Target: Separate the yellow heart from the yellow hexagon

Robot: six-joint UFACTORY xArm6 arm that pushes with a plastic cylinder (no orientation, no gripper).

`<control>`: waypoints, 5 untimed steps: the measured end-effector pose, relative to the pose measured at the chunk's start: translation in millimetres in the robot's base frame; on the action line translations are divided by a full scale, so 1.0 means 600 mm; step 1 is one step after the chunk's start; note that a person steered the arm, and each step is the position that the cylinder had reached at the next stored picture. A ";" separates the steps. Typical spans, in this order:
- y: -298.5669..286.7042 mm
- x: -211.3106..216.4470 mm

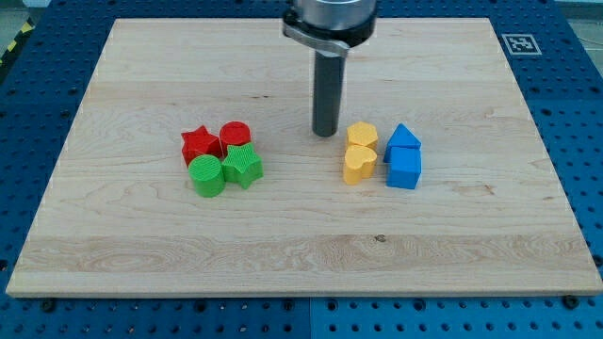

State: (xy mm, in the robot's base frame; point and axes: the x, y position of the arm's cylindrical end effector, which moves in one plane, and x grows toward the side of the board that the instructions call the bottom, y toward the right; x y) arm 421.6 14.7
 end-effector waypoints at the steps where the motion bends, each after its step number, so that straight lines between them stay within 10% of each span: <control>1: -0.023 0.038; 5: -0.017 0.069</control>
State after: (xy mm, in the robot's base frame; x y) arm 463.2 4.7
